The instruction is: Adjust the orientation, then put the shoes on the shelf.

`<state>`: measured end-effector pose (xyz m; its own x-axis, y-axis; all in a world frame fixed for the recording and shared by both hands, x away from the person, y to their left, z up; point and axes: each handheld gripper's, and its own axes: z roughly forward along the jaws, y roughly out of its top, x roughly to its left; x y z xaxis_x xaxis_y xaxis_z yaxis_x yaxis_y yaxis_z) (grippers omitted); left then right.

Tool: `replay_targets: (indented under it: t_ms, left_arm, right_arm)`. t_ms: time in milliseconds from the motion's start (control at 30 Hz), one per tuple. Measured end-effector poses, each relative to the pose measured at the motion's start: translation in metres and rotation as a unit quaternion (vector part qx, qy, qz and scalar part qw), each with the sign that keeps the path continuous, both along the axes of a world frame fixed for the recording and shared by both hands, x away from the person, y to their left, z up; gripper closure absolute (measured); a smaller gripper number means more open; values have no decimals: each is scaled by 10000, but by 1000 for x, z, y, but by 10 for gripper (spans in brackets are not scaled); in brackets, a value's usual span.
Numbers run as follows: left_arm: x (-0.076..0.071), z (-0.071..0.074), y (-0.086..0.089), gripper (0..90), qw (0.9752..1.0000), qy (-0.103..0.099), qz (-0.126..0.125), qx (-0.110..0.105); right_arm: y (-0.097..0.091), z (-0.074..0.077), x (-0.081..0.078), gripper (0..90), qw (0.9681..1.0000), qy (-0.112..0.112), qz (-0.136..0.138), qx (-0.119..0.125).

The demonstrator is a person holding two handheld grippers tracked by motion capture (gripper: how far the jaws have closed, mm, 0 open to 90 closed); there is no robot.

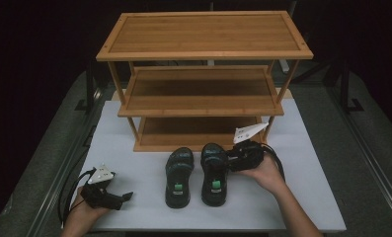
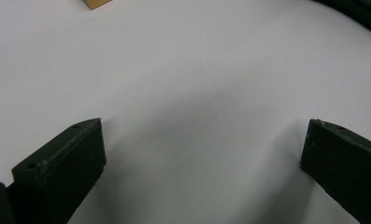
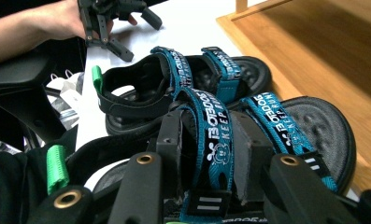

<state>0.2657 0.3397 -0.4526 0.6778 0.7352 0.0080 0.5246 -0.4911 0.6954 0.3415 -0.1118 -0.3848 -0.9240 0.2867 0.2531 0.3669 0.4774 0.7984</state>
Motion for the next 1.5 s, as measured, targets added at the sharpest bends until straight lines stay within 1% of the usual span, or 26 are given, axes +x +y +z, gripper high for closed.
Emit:
replay_targets:
  t_ms: [100, 333, 400, 567, 600, 667, 700, 800, 867, 967, 1033, 1100, 1200, 1300, 1400, 1500]
  left_arm:
    - [0, 0, 0, 0, 10000, 0, -4, 1]
    - [0, 0, 0, 0, 10000, 1, -2, -2]
    - [0, 0, 0, 0, 10000, 1, -2, -1]
    - [0, 0, 0, 0, 10000, 3, -1, -2]
    - [0, 0, 0, 0, 10000, 1, -2, -1]
    - [0, 0, 0, 0, 10000, -1, -4, 2]
    - [0, 0, 0, 0, 10000, 1, -6, 2]
    - [0, 0, 0, 0, 10000, -2, -7, 0]
    - [0, 1, 0, 0, 10000, 4, -14, -3]
    - [1, 1, 0, 0, 10000, 33, -17, -17]
    - [1, 4, -1, 0, 9999, 56, -63, -133]
    - [1, 7, -3, 0, 9998, 37, -98, -175]
    - [1, 16, -12, 0, 9992, 30, -253, -297]
    - [2, 25, -21, 0, 9979, 29, -446, -462]
    - [6, 35, -30, 7, 9963, 13, -597, -613]
    - [11, 44, -40, 34, 9952, -4, -778, -601]
  right_arm:
    - [8, -4, 2, 669, 9999, 34, 69, -77]
    - [21, -13, 5, 668, 9997, 119, 195, -115]
    - [23, -15, 5, 669, 9996, 87, 193, -159]
    - [24, -16, 4, 656, 9998, 1, 130, -164]
    - [24, -17, 4, 630, 9998, -25, 114, -153]
    - [24, -17, 3, 521, 9999, 20, 79, -104]
    - [23, -16, 2, 497, 9999, 5, 20, -98]
    - [19, -10, -3, 456, 9999, -62, -52, -117]
    - [13, -7, -7, 442, 9999, -99, -123, -53]
    - [9, -7, -9, 429, 9996, -149, -188, -114]
    - [8, -7, -9, 424, 9994, -185, -237, -159]
    - [7, -8, -9, 424, 9993, -189, -270, -174]
    - [7, -8, -10, 424, 9994, -192, -256, -134]
    - [8, -8, -9, 423, 9993, -219, -253, -138]
    - [9, -9, -9, 423, 9994, -189, -238, -162]
    - [9, -7, -11, 424, 9995, -201, -229, -127]
